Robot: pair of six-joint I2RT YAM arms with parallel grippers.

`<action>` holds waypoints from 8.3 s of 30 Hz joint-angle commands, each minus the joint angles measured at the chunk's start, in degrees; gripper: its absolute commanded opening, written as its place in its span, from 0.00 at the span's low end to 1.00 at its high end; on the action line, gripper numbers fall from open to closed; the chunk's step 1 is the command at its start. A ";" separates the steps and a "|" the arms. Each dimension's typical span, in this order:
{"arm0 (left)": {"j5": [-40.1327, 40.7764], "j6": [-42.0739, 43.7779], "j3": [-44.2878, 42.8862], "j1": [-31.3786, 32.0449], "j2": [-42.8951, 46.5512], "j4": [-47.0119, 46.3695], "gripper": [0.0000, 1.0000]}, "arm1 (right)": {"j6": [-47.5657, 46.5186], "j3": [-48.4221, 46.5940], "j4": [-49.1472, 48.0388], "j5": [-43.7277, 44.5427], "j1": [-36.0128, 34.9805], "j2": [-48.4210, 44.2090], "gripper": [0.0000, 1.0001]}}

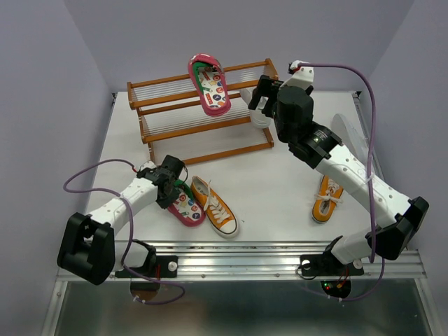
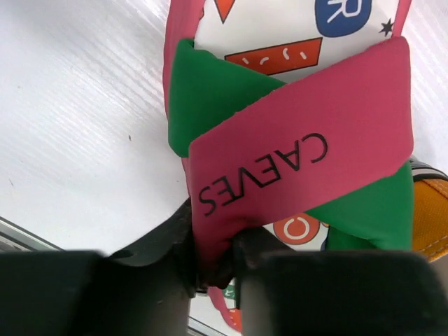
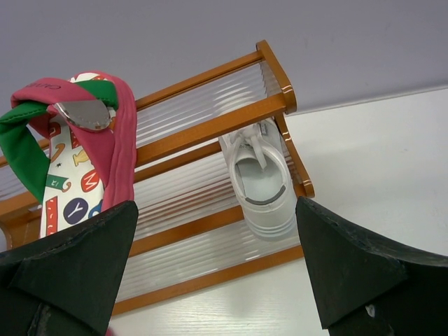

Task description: Place and organize the shoes onto the shoe shelf

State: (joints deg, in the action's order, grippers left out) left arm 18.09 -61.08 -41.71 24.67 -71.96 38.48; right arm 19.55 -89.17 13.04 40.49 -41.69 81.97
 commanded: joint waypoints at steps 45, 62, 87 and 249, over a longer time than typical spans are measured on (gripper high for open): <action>1.57 37.00 -62.13 0.48 5.46 11.61 0.00 | 1.89 -0.04 -2.58 4.86 -0.14 -1.90 1.00; -10.69 45.00 -85.55 -13.06 -19.96 3.28 0.00 | 3.91 2.86 -1.35 4.07 -0.14 -7.71 1.00; -17.82 41.83 -86.60 -15.70 -30.43 0.36 0.00 | 4.44 1.71 -0.82 3.37 -0.14 -4.37 1.00; -5.34 47.90 -36.86 -15.44 20.72 -15.63 0.92 | 6.02 14.63 -2.57 -31.35 -11.57 18.93 0.45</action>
State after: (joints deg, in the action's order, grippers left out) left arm 13.47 -12.97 -79.11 8.99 -51.59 25.54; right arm 23.68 -76.49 17.41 6.90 -52.60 105.23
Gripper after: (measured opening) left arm 0.920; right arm 0.440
